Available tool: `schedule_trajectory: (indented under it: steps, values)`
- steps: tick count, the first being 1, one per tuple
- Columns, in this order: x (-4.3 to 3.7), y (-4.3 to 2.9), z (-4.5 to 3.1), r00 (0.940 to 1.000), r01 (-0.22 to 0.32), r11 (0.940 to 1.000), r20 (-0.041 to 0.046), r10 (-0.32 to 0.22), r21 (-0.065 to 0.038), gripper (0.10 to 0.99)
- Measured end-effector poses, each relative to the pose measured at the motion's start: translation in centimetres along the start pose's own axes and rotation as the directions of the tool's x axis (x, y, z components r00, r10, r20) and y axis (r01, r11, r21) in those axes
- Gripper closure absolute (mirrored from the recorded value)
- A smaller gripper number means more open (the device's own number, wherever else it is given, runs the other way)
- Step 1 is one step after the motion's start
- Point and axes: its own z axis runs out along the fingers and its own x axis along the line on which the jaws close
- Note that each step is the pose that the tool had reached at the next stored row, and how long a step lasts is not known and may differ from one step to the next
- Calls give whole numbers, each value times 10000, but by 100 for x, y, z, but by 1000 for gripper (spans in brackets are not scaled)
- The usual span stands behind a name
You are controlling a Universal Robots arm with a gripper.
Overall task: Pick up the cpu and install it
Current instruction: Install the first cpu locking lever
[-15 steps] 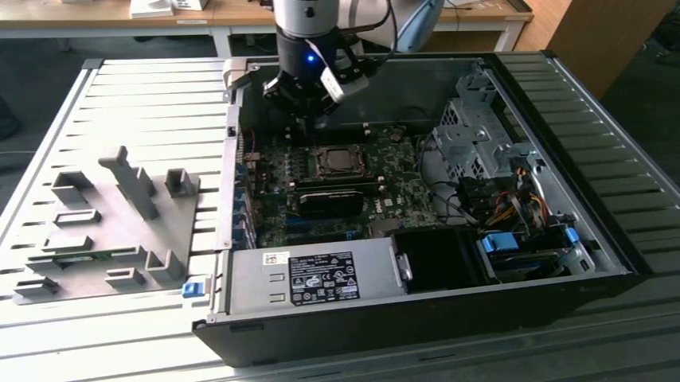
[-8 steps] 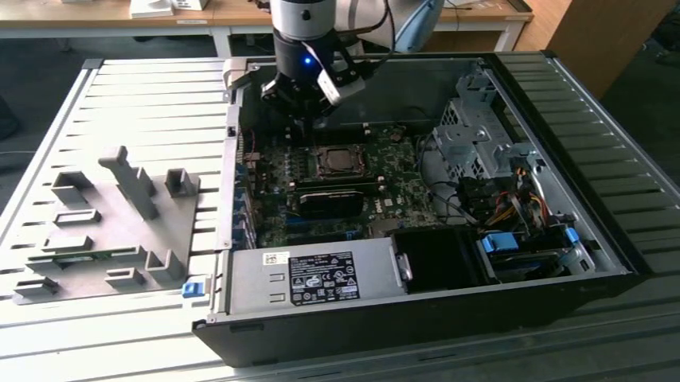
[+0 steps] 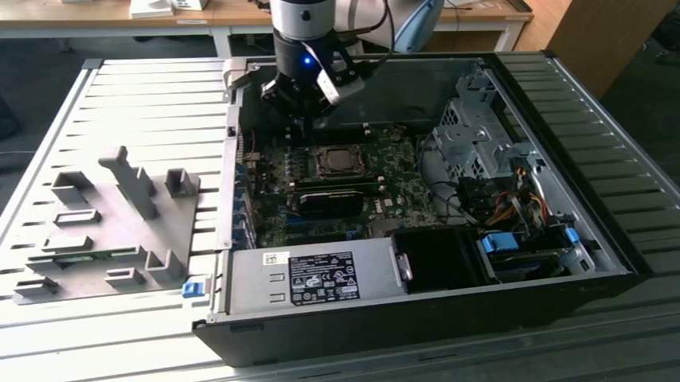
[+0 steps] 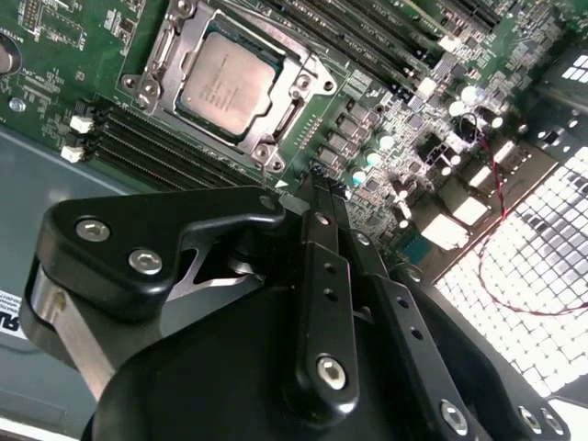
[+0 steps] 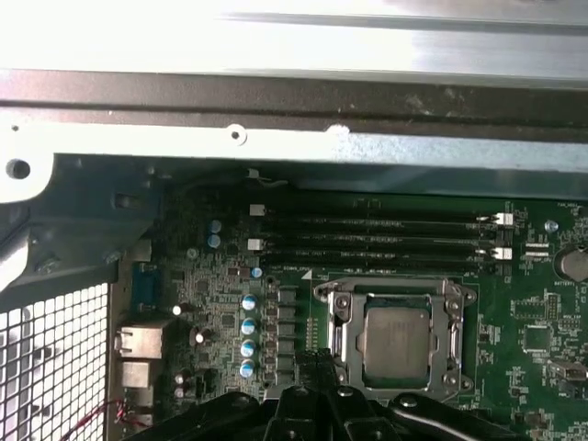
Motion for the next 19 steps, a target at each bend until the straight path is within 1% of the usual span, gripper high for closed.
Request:
schedule_trajectory:
  steps: [7, 9, 12, 15, 19]
  values:
    - [2, 24, 19, 10000, -29, 10000, 1, 29, 0, 980]
    - [5, 58, 27, 10000, -35, 10000, 1, 35, 0, 980]
    - [17, 135, 38, 10000, -39, 10000, 3, 39, 1, 980]
    - [42, 168, 50, 10000, -39, 10000, 5, 39, -1, 980]
    - [55, 231, 67, 10000, -41, 10000, 4, 41, 0, 980]
